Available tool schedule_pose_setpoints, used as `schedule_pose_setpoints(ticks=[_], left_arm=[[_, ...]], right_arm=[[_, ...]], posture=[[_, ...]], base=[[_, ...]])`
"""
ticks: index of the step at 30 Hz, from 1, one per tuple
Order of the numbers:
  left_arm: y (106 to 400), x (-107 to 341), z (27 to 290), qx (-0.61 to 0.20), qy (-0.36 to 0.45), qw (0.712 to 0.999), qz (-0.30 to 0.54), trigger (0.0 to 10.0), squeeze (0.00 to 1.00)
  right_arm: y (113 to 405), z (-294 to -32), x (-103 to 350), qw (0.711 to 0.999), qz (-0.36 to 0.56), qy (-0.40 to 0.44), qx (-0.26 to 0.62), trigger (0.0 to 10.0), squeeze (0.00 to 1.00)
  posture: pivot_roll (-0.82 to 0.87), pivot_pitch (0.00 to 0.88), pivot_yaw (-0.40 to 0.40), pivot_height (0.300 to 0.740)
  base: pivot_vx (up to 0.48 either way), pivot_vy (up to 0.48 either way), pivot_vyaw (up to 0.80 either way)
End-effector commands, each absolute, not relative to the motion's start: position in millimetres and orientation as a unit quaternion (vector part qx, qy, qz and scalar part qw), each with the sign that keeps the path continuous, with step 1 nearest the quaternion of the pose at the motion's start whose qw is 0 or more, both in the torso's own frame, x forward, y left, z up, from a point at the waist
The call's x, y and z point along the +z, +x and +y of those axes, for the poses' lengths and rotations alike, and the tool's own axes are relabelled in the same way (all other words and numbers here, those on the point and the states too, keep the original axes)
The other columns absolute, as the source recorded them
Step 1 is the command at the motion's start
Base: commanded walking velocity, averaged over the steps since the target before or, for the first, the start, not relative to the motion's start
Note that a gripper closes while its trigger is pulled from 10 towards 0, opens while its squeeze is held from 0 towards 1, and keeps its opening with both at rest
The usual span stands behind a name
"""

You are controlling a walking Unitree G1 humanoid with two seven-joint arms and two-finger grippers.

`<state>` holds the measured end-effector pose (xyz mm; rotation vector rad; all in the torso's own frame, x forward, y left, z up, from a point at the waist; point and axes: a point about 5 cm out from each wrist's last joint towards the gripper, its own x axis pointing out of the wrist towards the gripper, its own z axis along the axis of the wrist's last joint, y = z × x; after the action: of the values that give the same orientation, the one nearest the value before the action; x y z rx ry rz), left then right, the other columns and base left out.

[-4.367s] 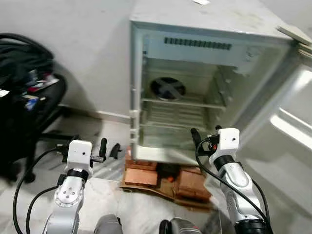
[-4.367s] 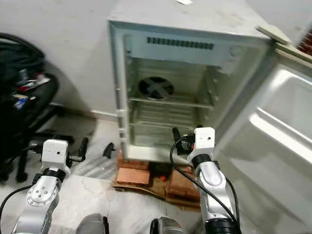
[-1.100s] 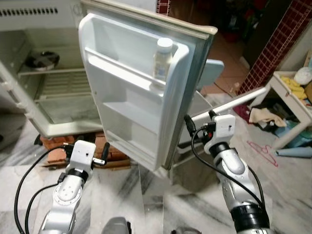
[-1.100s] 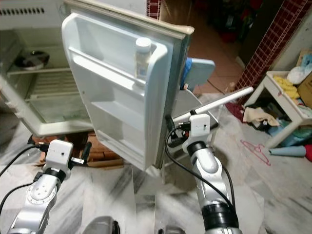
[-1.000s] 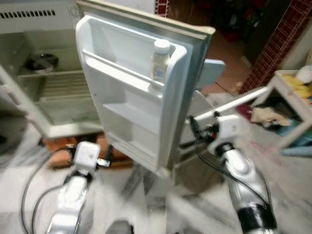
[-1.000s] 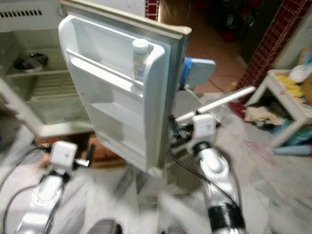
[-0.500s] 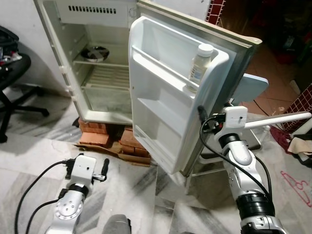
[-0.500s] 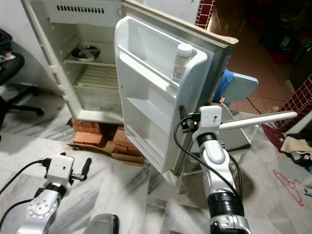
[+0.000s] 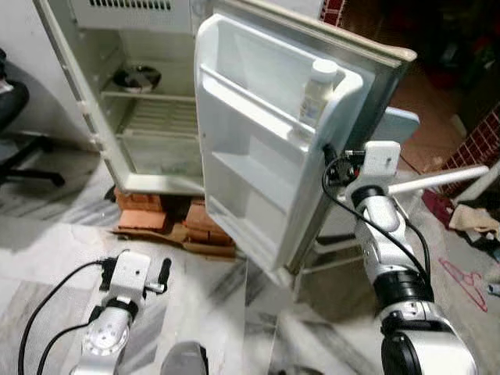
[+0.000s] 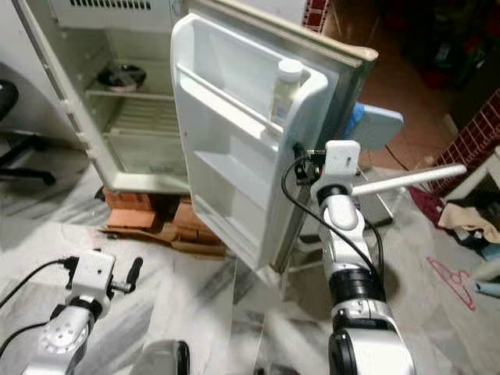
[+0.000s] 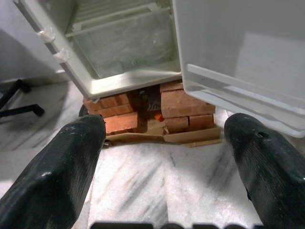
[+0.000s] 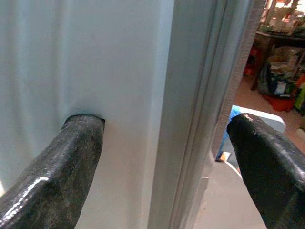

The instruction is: Restocking fridge

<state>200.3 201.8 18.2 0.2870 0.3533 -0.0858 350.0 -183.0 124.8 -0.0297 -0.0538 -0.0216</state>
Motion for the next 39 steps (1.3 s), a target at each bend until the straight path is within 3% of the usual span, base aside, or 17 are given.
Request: schedule_pose_setpoints(ticks=[1,4,10,12,15,16,17,19,20,22,26,28,31,34,35,39], left_arm=[[197,19,205,-0.036,0.148,0.972,0.179,10.0,0.00],[194,18,207,-0.032,0.149,0.972,0.181,10.0,0.00],[192,16,205,-0.035,0.147,0.971,0.187,10.0,0.00],[193,15,205,-0.040,0.147,0.970,0.188,10.0,0.00],[194,15,205,-0.041,0.148,0.970,0.188,10.0,0.00],[194,15,205,-0.043,0.149,0.970,0.188,10.0,0.00],[194,15,205,-0.043,0.149,0.970,0.188,10.0,0.00],[194,15,206,-0.043,0.150,0.970,0.188,10.0,0.00],[194,15,206,-0.042,0.150,0.970,0.188,10.0,0.00],[193,15,207,-0.042,0.151,0.970,0.188,10.0,0.00],[192,14,208,-0.040,0.150,0.970,0.190,10.0,0.00],[191,13,208,-0.042,0.150,0.969,0.191,10.0,0.00],[192,12,208,-0.043,0.150,0.969,0.192,10.0,0.00],[192,12,209,-0.044,0.151,0.969,0.192,10.0,0.00],[193,11,210,-0.043,0.152,0.968,0.192,10.0,0.00],[192,11,211,-0.043,0.153,0.968,0.193,10.0,0.00]], right_arm=[[360,-189,150,0.997,-0.069,-0.013,-0.028,10.0,0.00],[364,-190,152,0.997,-0.067,-0.006,-0.025,10.0,0.00],[365,-161,153,0.984,-0.062,0.105,0.128,10.0,0.00],[359,-140,162,0.958,-0.074,0.154,0.228,10.0,0.00],[346,-122,171,0.927,-0.084,0.189,0.313,10.0,0.00],[331,-109,178,0.896,-0.084,0.206,0.383,10.0,0.00],[331,-109,178,0.896,-0.084,0.206,0.383,10.0,0.00],[315,-100,182,0.869,-0.079,0.211,0.440,10.0,0.00],[297,-96,182,0.840,-0.064,0.223,0.490,10.0,0.00],[285,-95,182,0.822,-0.053,0.233,0.517,10.0,0.00],[268,-100,173,0.807,-0.025,0.243,0.537,10.0,0.00],[262,-112,149,0.831,0.022,0.221,0.510,10.0,0.00],[256,-120,136,0.837,0.053,0.201,0.507,10.0,0.00],[241,-136,114,0.832,0.117,0.162,0.518,10.0,0.00],[228,-154,94,0.827,0.176,0.112,0.523,10.0,0.00],[225,-174,78,0.837,0.220,0.045,0.499,10.0,0.00]], posture=[[0.15,0.067,-0.057,0.740],[0.15,0.069,-0.059,0.740],[0.15,0.065,-0.055,0.740],[0.15,0.062,-0.053,0.740],[0.15,0.059,-0.052,0.740],[0.15,0.058,-0.053,0.740],[0.15,0.058,-0.053,0.740],[0.15,0.058,-0.054,0.740],[0.15,0.059,-0.055,0.740],[0.15,0.059,-0.055,0.740],[0.15,0.061,-0.054,0.740],[0.14,0.060,-0.050,0.740],[0.14,0.059,-0.049,0.740],[0.14,0.059,-0.048,0.740],[0.14,0.060,-0.049,0.740],[0.14,0.060,-0.051,0.740]], base=[[0.000,0.000,0.00],[0.000,0.000,0.00],[0.000,0.000,0.00],[0.000,0.000,0.00],[0.000,0.000,0.00],[0.000,0.000,0.00],[0.000,0.000,0.00],[0.000,0.000,0.00],[0.000,0.000,0.00],[0.000,0.000,0.00],[0.000,0.000,0.00],[0.000,0.000,0.00],[0.000,0.000,0.00],[0.000,0.000,0.00],[0.000,0.000,0.00],[0.000,0.000,0.00]])
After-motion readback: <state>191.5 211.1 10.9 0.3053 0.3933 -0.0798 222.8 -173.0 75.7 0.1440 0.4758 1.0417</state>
